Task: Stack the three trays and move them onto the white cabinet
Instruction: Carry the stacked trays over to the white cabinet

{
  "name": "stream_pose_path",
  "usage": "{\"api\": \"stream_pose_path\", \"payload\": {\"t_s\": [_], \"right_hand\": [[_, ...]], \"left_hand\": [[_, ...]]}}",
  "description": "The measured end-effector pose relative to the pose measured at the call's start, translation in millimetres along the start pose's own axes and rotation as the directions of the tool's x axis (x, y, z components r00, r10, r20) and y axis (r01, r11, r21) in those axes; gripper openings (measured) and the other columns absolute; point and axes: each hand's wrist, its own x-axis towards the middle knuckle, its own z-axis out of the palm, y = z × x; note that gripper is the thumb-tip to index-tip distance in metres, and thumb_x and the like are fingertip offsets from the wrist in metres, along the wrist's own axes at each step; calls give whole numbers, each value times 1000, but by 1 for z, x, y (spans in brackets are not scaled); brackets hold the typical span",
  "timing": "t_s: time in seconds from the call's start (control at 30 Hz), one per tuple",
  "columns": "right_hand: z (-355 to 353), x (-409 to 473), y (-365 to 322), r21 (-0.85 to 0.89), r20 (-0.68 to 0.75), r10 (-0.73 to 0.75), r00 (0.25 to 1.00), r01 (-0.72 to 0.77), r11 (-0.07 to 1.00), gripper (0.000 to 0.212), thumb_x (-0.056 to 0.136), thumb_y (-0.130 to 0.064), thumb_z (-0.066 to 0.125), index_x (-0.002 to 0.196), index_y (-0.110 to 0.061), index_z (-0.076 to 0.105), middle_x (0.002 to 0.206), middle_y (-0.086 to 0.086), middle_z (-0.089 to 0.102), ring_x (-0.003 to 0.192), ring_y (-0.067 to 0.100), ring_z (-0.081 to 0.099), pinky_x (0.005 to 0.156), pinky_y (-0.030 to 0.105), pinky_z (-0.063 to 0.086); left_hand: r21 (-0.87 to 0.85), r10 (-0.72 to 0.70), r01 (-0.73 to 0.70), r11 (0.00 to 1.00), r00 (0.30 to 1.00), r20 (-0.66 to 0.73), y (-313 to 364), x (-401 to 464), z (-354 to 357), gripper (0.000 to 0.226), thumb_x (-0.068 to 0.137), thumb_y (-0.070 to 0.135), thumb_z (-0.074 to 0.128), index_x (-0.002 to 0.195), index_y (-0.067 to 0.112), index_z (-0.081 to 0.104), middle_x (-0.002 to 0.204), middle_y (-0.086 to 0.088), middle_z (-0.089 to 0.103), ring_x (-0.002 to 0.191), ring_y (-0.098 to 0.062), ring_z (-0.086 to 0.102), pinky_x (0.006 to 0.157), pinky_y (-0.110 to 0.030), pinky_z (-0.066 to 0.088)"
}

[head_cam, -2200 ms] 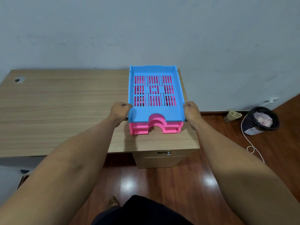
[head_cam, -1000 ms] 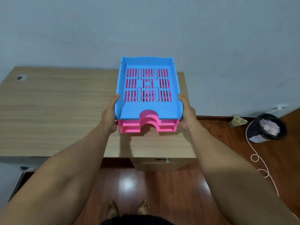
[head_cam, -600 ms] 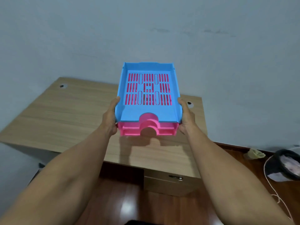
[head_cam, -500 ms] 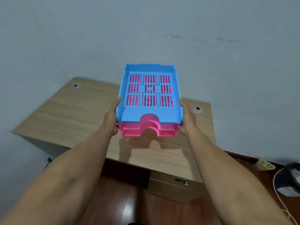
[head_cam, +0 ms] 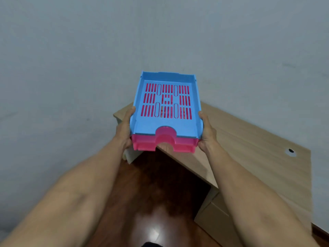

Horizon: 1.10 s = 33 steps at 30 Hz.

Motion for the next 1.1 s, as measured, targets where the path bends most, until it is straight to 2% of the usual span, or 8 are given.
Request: {"api": "stream_pose_path", "payload": {"t_s": [0.17, 0.3, 0.47, 0.6, 0.7, 0.87, 1.0, 1.1], "right_hand": [[97, -46, 57, -30, 158, 86, 984, -82, 996, 66, 69, -45, 91, 120, -6, 73, 109, 16, 81, 96, 35, 80, 85, 52, 64], [174, -97, 108, -79, 309, 184, 933, -168, 983, 71, 81, -43, 83, 138, -5, 64, 131, 21, 72, 123, 43, 67, 109, 62, 50], [254, -162, 169, -186, 453, 264, 852, -199, 962, 73, 78, -48, 85, 136, -7, 65, 128, 19, 74, 119, 42, 71, 106, 60, 53], [316, -225, 218, -261, 562, 331, 758, -217, 941, 69, 80, -49, 84, 132, -8, 66, 122, 18, 77, 115, 41, 73, 104, 58, 55], [360, -271, 254, -314, 625, 373, 686, -217, 924, 65, 76, -47, 87, 124, -6, 70, 116, 19, 79, 109, 41, 75, 98, 58, 59], [421, -347, 310, -426, 697, 481, 532, -232, 874, 70, 71, -46, 89, 124, -5, 72, 118, 21, 78, 113, 44, 73, 99, 62, 57], [462, -408, 354, -518, 730, 565, 385, -228, 825, 76, 63, -49, 92, 123, -7, 72, 115, 19, 79, 105, 40, 77, 90, 55, 63], [489, -444, 384, -569, 733, 613, 295, -229, 790, 76, 63, -48, 93, 124, -6, 72, 117, 19, 79, 107, 40, 76, 94, 57, 61]], "left_hand": [[15, 87, -86, 996, 974, -209, 49, -68, -107, 76, 66, 58, 86, 125, 13, 72, 120, -16, 75, 116, -37, 69, 103, -58, 53], [25, 138, -138, 990, 926, -351, 79, -132, -194, 75, 64, 64, 84, 123, 18, 73, 118, -13, 77, 114, -35, 71, 105, -57, 52], [32, 212, -227, 973, 837, -504, 107, -223, -289, 74, 63, 65, 83, 120, 19, 74, 115, -11, 78, 110, -33, 73, 104, -55, 53], [20, 261, -310, 950, 761, -594, 122, -303, -357, 73, 66, 65, 82, 123, 20, 72, 118, -11, 77, 111, -34, 73, 101, -51, 55], [3, 294, -395, 919, 678, -674, 127, -365, -400, 71, 66, 63, 84, 122, 21, 73, 114, -10, 79, 102, -31, 77, 86, -46, 62], [42, 294, -468, 882, 480, -826, 125, -459, -458, 73, 61, 67, 84, 119, 23, 74, 114, -8, 79, 108, -32, 75, 98, -52, 57], [53, 302, -572, 819, 350, -886, 119, -528, -496, 78, 63, 62, 87, 126, 19, 71, 121, -12, 76, 115, -35, 71, 104, -56, 52], [66, 322, -605, 794, 325, -889, 115, -567, -516, 75, 72, 59, 82, 132, 17, 67, 132, -16, 70, 122, -38, 66, 108, -57, 49]]}}
